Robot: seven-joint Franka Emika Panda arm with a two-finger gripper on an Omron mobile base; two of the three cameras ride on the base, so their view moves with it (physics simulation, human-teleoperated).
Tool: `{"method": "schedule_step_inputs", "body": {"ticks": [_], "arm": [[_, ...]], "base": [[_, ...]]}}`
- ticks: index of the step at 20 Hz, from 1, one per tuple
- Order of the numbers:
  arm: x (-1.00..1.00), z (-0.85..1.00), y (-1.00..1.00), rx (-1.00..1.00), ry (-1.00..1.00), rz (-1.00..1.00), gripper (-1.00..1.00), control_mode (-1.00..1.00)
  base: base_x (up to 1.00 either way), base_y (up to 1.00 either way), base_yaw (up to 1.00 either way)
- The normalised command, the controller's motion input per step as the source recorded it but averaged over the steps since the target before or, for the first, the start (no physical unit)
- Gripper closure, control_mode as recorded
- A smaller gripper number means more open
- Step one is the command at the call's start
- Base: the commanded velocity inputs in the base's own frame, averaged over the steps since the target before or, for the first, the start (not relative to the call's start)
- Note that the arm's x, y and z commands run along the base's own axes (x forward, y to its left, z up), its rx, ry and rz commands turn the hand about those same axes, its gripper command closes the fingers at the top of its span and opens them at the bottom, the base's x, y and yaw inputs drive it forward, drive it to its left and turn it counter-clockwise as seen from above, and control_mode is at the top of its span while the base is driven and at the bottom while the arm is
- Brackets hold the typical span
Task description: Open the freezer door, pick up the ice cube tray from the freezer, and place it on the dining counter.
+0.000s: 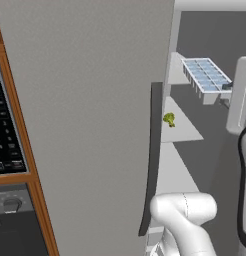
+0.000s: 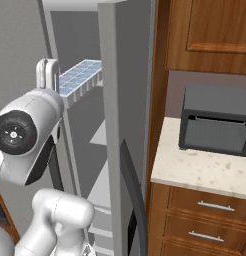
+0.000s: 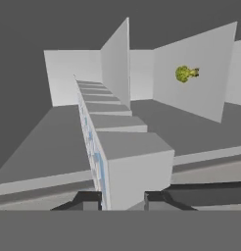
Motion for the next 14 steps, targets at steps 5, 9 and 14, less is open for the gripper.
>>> {"method": "schedule_step_inputs", "body": {"ticks": [5, 9, 14], "arm": [[-0.32, 0.0, 0.09, 0.0, 0.02, 0.01, 1.0, -1.0], [0.0, 0.0, 0.0, 0.0, 0.0, 0.0, 1.0, 1.0], [0.0, 0.0, 0.0, 0.0, 0.0, 0.0, 1.0, 1.0]], "base": [[0.0, 0.0, 0.0], [-0.81, 0.43, 0.11], [-0.92, 0.85, 0.35]]}}
